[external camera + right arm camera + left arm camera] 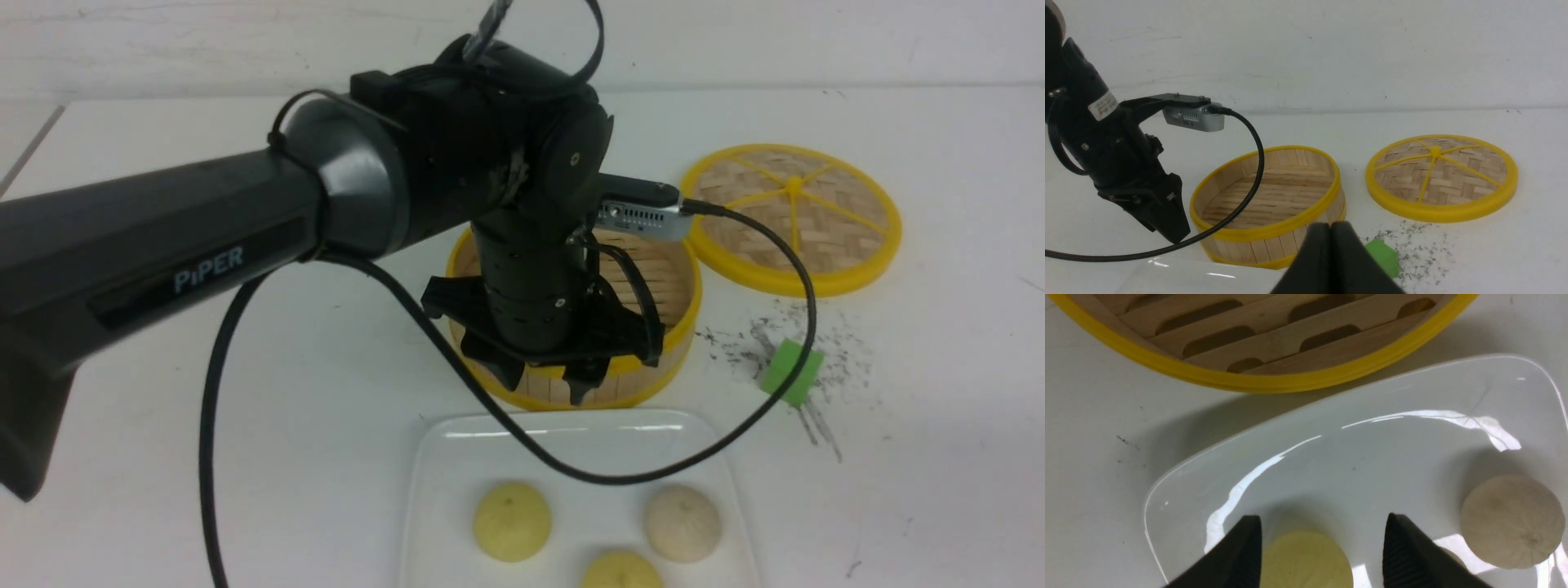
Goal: Put the steamed buns into the plate on the white tablecloth.
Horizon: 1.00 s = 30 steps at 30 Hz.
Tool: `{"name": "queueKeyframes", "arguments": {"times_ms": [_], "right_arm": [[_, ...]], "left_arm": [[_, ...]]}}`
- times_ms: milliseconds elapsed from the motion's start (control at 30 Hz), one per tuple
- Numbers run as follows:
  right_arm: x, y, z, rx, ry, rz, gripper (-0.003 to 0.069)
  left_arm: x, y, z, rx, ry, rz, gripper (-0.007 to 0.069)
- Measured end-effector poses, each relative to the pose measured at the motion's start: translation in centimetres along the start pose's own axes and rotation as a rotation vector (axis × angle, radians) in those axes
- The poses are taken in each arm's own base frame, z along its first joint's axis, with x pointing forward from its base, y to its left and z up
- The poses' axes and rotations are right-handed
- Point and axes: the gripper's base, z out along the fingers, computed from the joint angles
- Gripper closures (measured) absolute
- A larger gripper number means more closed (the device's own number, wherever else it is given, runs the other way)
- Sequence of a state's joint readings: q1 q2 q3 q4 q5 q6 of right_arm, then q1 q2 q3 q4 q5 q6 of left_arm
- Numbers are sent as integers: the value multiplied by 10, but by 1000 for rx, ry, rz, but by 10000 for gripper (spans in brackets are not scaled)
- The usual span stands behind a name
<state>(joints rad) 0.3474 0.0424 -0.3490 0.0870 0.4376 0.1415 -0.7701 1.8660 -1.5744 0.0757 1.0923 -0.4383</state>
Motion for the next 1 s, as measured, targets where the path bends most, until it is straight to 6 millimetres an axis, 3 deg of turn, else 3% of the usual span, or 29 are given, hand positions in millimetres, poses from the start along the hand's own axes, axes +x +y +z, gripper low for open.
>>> {"name": "queueKeyframes", "arguments": {"times_ms": [567, 700, 867, 900, 1000], "right_arm": [[1, 0, 0, 0, 0, -1, 658], [10, -3, 4, 7, 19, -5, 657], [43, -16, 10, 106, 78, -89, 654], [45, -17, 11, 114, 86, -94, 654], [68, -28, 16, 217, 147, -99, 650]], "left_arm": [[-3, 1, 0, -14, -33, 15, 217], [-4, 3, 0, -37, -44, 29, 248], [-6, 5, 0, -60, -60, 44, 386], [-6, 6, 0, -62, -62, 46, 386], [-10, 9, -6, -114, -87, 72, 509]]}}
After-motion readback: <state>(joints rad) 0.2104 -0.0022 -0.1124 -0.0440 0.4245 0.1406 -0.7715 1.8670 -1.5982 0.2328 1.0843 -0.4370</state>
